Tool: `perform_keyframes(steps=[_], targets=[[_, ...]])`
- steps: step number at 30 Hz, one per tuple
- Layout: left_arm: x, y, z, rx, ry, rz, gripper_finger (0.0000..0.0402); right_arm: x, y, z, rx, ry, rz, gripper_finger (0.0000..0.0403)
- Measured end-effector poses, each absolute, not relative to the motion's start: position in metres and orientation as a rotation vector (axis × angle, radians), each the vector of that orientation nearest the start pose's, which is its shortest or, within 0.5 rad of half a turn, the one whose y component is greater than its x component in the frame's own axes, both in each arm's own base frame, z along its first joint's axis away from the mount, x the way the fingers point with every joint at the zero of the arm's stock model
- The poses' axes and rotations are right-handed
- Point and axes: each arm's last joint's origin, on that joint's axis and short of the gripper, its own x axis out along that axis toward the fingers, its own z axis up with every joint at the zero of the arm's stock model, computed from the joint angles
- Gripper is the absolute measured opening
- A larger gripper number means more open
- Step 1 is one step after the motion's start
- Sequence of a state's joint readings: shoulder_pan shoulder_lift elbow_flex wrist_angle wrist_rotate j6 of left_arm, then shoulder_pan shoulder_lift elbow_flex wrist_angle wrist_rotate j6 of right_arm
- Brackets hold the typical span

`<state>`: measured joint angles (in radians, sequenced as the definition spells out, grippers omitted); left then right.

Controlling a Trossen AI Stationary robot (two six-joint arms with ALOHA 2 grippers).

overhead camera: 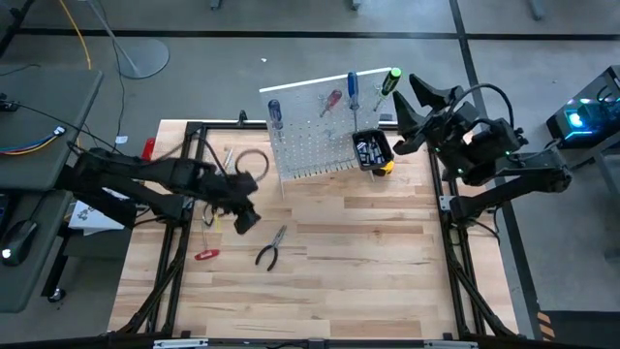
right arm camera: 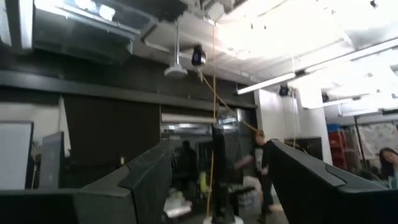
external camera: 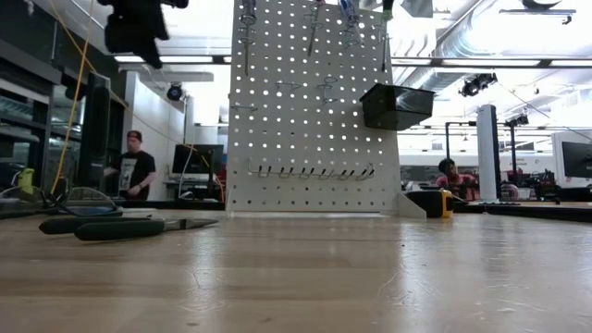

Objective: Hang tools onto peg board
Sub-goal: Hang the black pliers on the peg board

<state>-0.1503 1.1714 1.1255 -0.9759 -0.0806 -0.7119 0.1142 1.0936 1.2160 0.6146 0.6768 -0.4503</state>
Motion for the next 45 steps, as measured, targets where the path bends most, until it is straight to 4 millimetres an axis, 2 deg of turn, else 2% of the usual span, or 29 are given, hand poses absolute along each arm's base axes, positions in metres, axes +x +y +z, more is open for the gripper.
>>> perform_keyframes(steps=[3, 7, 10, 14, 17, 21, 27, 35, 38, 42, 43, 45], targets=[[0.223, -0.048, 0.296, -0.552, 1.065, 0.323, 0.0209, 0.198, 0.007, 0.487, -0.128, -0.495, -0.698, 0.0248], [0.235, -0.066, 0.243, -0.627, 1.265, 0.450, 0.0209, 0.194, 0.009, 0.485, -0.120, -0.442, -0.730, 0.0248], [0.247, -0.066, 0.213, -0.682, 1.392, 0.532, 0.0209, 0.193, 0.008, 0.485, -0.112, -0.431, -0.753, 0.0248], [0.273, -0.062, 0.188, -0.833, 1.350, 0.605, 0.0209, 0.193, 0.006, 0.484, -0.105, -0.418, -0.788, 0.0248], [0.297, -0.063, 0.177, -0.986, 1.251, 0.569, 0.0209, 0.192, 0.004, 0.484, -0.097, -0.406, -0.824, 0.0248], [0.302, -0.065, 0.159, -1.065, 1.274, 0.683, 0.0209, 0.187, 0.003, 0.485, -0.087, -0.401, -0.845, 0.0248], [0.307, -0.062, 0.145, -1.012, 1.231, 0.821, 0.0209, 0.180, 0.001, 0.487, -0.085, -0.397, -0.854, 0.0248], [0.315, -0.066, 0.117, -0.952, 1.273, 0.843, 0.0201, 0.176, 0.001, 0.488, -0.077, -0.402, -0.857, 0.0248], [0.316, -0.069, 0.111, -0.913, 1.295, 0.841, 0.0165, 0.174, 0.001, 0.489, -0.074, -0.404, -0.860, 0.0248], [0.313, -0.073, 0.111, -0.863, 1.274, 0.853, 0.0062, 0.172, 0.000, 0.490, -0.068, -0.414, -0.860, 0.0248], [0.313, -0.074, 0.112, -0.840, 1.267, 0.854, 0.0049, 0.172, 0.000, 0.490, -0.066, -0.417, -0.861, 0.0248], [0.311, -0.075, 0.114, -0.807, 1.279, 0.840, 0.0051, 0.170, 0.000, 0.491, -0.065, -0.421, -0.862, 0.0248]])
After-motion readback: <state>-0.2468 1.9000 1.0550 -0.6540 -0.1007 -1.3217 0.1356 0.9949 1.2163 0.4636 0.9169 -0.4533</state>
